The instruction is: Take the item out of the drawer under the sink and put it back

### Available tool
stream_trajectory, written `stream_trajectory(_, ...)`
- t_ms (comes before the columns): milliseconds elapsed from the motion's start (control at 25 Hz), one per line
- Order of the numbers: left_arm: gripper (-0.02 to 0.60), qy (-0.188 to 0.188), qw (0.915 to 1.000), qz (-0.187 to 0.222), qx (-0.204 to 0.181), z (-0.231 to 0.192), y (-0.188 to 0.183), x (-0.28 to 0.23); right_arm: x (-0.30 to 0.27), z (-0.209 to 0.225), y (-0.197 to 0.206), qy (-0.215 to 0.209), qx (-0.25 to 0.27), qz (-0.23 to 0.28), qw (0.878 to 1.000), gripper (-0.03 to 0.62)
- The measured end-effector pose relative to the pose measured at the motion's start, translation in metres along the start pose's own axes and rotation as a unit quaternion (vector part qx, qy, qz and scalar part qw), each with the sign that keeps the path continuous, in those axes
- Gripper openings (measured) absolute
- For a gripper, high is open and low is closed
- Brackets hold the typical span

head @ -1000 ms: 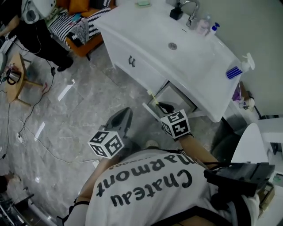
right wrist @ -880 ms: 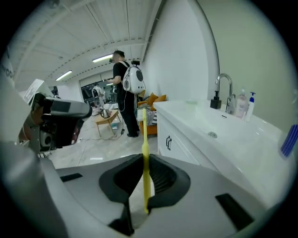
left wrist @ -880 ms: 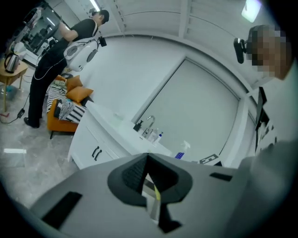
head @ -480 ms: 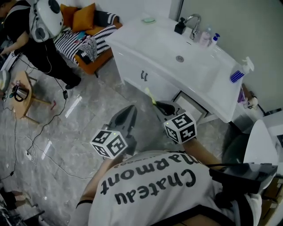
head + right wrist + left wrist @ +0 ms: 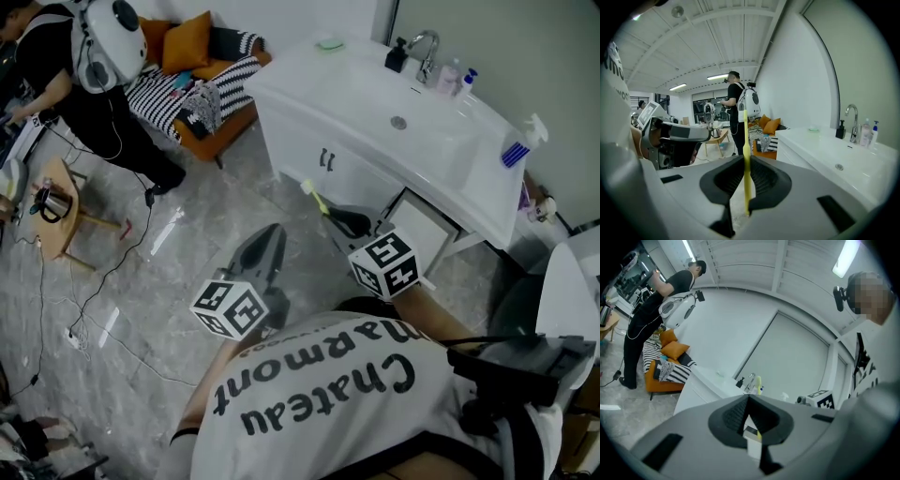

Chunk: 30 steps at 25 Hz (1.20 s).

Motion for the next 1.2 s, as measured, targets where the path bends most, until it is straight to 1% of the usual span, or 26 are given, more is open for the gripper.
stream_trajectory(160,0.008,-0.016,0.9998,0.002,-0.012,-0.012,-0.001,0.015,-0.01,-0.009,-0.002,-0.003,0.013,-0.013,1.0,0.051)
stream_trajectory(400,0.009,-0.027,0.9996,0.005,0.0,-0.027,-0.001,0.02,-0.03,-0.015,-0.003,-0.02,0.023,-0.036,0.999,0.051)
stream_trajectory(560,0.008,-0.037,0.9992,0.01,-0.008,-0.041,-0.011,0.019,-0.05,-0.008,-0.01,-0.029,0.024,-0.039,0.999,0.051)
stream_trajectory(680,0.008,-0.049,0.9987,0.017,-0.007,-0.056,-0.021,0.018,-0.068,-0.003,-0.019,-0.036,0.031,-0.039,0.998,0.051)
stream_trajectory(880,0.008,-0.054,0.9982,0.019,-0.02,-0.078,-0.036,0.004,-0.099,0.012,-0.039,-0.039,0.039,-0.034,0.998,0.051)
stream_trajectory(1040,0.008,-0.053,0.9982,0.022,-0.018,-0.1,-0.052,-0.018,-0.124,0.034,-0.057,-0.034,0.046,-0.024,0.998,0.051)
stream_trajectory(1200,0.009,-0.053,0.9984,0.016,-0.014,-0.121,-0.067,-0.046,-0.151,0.06,-0.073,-0.03,0.043,-0.025,0.998,0.051)
Point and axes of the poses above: the fingertips, and each gripper's own axes: x backward along the fingers, z to its right, y out of its underside, the point moved 7 cm from there along x, backward along the fingers
